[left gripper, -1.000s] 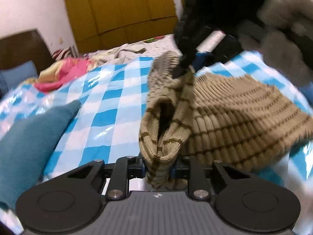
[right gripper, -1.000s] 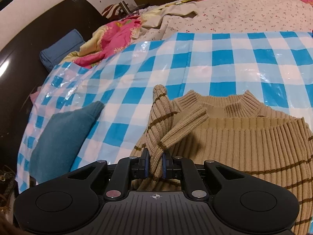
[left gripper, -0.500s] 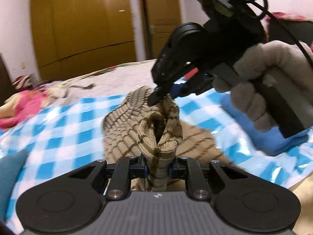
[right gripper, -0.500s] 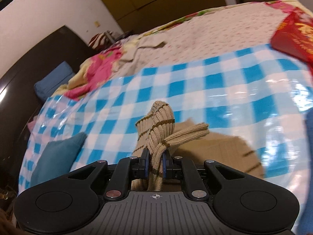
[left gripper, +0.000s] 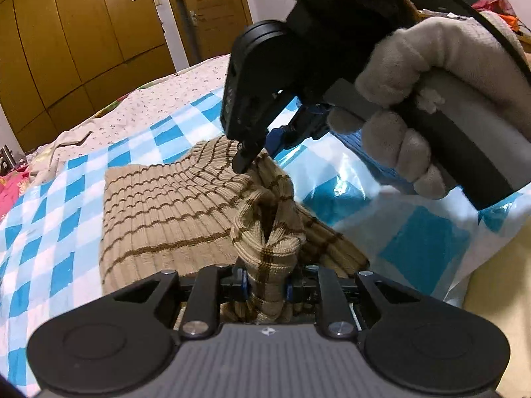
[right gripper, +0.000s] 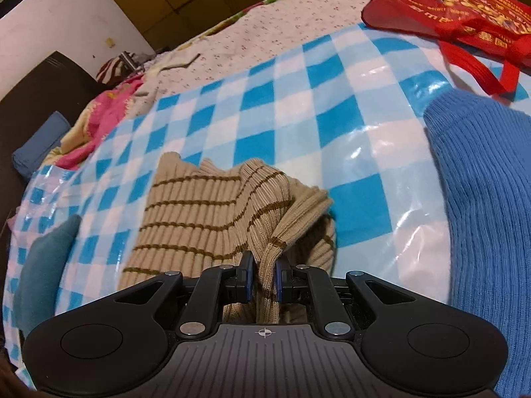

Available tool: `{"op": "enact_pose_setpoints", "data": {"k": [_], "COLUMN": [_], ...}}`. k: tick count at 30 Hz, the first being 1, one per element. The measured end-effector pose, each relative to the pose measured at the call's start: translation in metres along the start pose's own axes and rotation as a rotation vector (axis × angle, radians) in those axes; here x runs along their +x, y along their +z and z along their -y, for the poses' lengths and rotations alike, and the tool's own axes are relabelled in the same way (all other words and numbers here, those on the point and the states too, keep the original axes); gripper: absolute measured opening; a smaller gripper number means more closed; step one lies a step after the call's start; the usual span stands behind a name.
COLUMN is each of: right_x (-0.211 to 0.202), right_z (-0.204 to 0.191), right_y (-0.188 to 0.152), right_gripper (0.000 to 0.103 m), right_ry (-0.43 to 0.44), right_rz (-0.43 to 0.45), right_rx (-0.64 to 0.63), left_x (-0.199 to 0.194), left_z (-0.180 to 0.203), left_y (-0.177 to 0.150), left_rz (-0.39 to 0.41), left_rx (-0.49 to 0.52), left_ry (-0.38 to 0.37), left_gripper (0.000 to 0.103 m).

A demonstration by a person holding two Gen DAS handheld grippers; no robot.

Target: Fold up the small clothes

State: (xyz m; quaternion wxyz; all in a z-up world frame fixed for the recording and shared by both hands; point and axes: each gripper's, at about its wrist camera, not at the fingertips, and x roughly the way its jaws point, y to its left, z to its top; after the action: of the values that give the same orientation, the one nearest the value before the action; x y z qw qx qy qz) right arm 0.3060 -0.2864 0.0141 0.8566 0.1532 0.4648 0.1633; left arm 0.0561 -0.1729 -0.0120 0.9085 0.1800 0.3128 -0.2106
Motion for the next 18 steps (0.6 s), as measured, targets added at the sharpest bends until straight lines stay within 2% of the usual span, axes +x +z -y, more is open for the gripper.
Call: {"op": "enact_pose_setpoints", "data": {"k": [4, 9, 18], "right_x": [0.002, -0.001, -0.016], "right_z": [0.003, 0.003, 0.002], "right_y": [0.001, -0.003, -0.013], "right_gripper": [0.012, 0.018, 0.019], "right_ry": [-0.007, -0.036, -0.117], "right_rz": [-0.003, 0.001, 0.020], "right_rx": [0.006, -0.021, -0.084], "left_x": [-0.001, 0.001, 0.007], "left_z": [0.005, -0.001, -0.004], "left_y": [0.003, 0.005, 0.010], "left_rz": [0.000, -0.013, -0.035], "left_rx": [-0.003, -0.034, -0.040], "left_ry": [-0.001, -0.024, -0.049], "left_gripper": [0.031, 0.036, 0.040]}}
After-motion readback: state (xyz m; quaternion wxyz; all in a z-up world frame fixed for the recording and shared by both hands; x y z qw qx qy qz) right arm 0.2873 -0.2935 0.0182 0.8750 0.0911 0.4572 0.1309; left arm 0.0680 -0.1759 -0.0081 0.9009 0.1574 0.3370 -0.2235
